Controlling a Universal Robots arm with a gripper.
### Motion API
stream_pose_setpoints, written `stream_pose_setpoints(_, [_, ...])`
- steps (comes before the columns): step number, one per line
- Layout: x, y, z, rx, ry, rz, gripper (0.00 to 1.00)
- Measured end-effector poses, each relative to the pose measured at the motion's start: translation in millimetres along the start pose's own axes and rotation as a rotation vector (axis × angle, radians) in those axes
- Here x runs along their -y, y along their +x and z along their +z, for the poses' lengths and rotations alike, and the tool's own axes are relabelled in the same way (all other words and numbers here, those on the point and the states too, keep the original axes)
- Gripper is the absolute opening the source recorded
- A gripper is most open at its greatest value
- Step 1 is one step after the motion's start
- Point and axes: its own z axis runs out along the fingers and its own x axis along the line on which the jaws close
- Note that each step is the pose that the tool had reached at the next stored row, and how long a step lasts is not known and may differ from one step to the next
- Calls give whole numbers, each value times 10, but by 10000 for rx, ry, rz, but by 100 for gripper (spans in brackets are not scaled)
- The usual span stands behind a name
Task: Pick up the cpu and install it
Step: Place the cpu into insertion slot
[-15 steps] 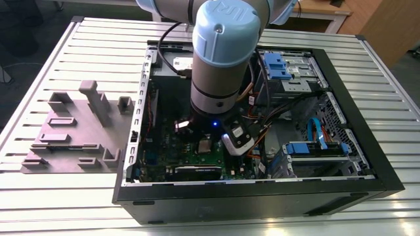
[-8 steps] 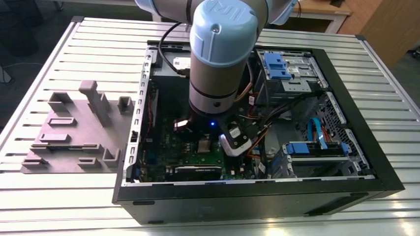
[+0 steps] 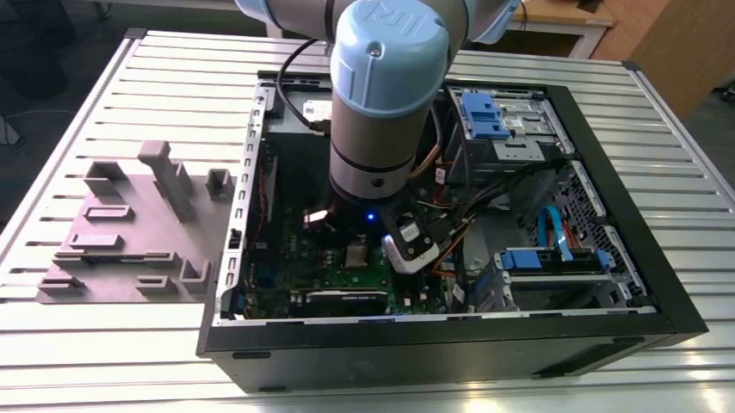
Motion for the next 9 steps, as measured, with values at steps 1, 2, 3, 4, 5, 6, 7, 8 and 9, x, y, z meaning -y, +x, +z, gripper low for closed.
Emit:
stream_pose_setpoints(1, [0, -1, 0, 0, 0, 13, 39])
stream_pose_setpoints(2, [0, -2, 1, 4, -2, 88, 39])
stream_pose_setpoints(3, [0, -2, 0, 6, -3, 137, 39])
stream_pose_setpoints(4, [0, -2, 0, 6, -2, 146, 39])
stream_pose_setpoints(5, [0, -3, 0, 6, -2, 147, 39])
stream_pose_setpoints(6, [0, -3, 0, 6, -2, 148, 39])
stream_pose_setpoints(7, [0, -2, 2, 6, -1, 151, 39])
stream_pose_setpoints(8, [0, -3, 8, 7, -1, 163, 39])
stream_pose_setpoints(9, [1, -3, 11, 7, 0, 177, 39])
